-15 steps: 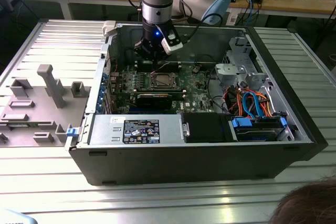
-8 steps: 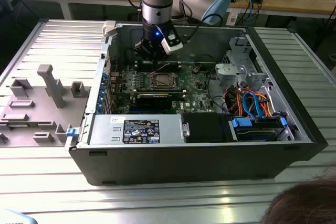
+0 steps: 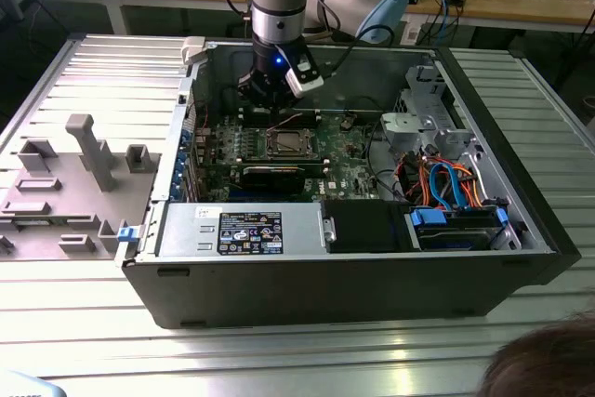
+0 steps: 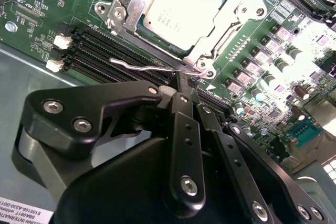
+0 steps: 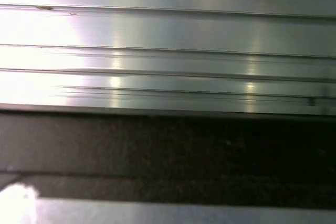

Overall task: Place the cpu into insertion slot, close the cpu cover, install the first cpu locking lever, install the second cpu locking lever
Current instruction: 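Install the first cpu locking lever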

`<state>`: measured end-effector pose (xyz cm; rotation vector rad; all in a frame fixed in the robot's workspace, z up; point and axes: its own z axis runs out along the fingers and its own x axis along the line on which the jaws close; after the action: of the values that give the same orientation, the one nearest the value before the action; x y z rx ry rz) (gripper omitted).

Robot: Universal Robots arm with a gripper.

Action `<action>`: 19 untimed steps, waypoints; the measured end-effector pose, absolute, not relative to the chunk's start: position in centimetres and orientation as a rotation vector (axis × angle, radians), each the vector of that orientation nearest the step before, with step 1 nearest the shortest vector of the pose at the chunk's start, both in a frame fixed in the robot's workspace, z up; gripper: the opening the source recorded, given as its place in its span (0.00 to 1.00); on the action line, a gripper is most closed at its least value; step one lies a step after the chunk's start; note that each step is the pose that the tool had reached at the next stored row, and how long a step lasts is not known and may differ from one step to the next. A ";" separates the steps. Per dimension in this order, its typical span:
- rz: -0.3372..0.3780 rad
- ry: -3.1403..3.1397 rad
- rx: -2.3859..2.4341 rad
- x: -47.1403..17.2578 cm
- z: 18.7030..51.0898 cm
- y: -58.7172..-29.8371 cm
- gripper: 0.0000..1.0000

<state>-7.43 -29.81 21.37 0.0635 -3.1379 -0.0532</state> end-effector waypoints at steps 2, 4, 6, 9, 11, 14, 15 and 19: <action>-0.053 -3.138 0.063 -7.4 21.3 -29.8 0.11; -0.053 -3.138 0.064 -7.4 21.3 -29.8 0.11; -0.053 -3.138 0.063 -7.4 21.3 -29.8 0.11; -0.053 -3.138 0.063 -7.4 21.2 -29.7 0.11; -0.053 -3.138 0.064 -7.4 21.1 -29.7 0.11; -0.053 -3.138 0.064 -7.4 21.1 -29.7 0.11; -0.053 -3.138 0.063 -7.4 21.1 -29.7 0.11; -0.053 -3.138 0.063 -7.4 21.1 -29.7 0.11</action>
<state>-7.43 -29.69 21.06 0.0635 -3.1379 -0.0533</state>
